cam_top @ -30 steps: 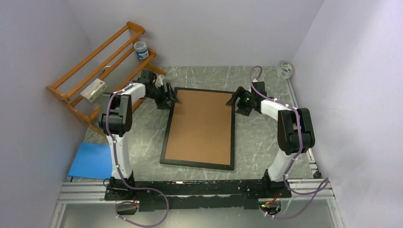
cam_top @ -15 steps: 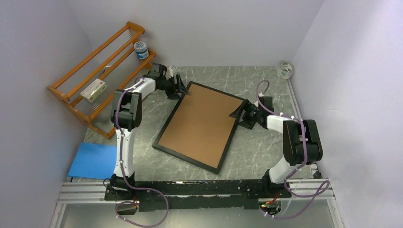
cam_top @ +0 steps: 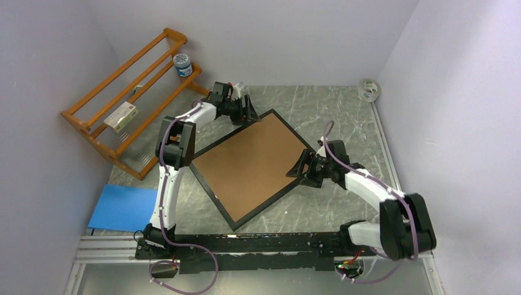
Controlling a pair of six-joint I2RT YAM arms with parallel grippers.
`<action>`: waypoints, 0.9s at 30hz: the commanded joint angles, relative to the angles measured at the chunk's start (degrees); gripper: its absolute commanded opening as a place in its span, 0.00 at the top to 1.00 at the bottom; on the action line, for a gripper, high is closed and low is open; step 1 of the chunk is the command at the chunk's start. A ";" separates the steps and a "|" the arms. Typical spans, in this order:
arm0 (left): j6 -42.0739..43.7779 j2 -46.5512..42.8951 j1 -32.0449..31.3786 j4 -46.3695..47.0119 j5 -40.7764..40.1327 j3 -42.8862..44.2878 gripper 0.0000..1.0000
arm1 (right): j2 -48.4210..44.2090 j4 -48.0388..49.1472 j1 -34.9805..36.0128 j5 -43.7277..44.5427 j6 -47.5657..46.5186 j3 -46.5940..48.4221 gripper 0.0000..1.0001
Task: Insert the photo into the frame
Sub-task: Adjust the photo frame at the center of the board.
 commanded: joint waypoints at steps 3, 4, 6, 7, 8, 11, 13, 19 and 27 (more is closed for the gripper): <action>4.07 -1.06 -2.68 -14.13 -3.19 4.41 0.19 | -14.73 -10.58 -0.16 16.81 -1.51 3.46 0.22; 5.16 -1.70 -2.54 -16.47 -4.47 5.34 0.18 | -16.70 -12.27 -0.19 19.43 -1.89 4.30 0.22; 6.93 -3.47 -2.12 -19.30 -7.68 6.59 0.16 | -19.32 -14.72 -0.32 25.00 -2.08 6.16 0.22; 7.63 -4.64 -1.86 -20.51 -8.71 6.82 0.15 | -19.72 -15.27 -0.46 27.33 -2.49 7.28 0.22; 8.19 -5.89 -1.48 -21.53 -9.84 6.65 0.14 | -19.33 -15.71 -0.68 29.28 -2.74 8.52 0.22; 8.97 -11.12 -0.33 -23.37 -12.83 3.11 0.13 | -13.66 -18.35 -1.63 34.92 -3.41 13.71 0.22; 9.00 -15.67 0.61 -24.12 -15.07 -0.99 0.12 | -9.74 -18.86 -2.49 36.15 -4.18 16.41 0.24; 7.35 -31.22 4.04 -26.03 -22.48 -17.38 0.12 | -2.29 -17.99 -4.66 37.16 -3.27 20.41 0.29; -0.01 -49.07 8.63 -27.42 -29.37 -38.77 0.12 | 6.62 -15.30 -6.07 30.28 -1.06 20.82 0.35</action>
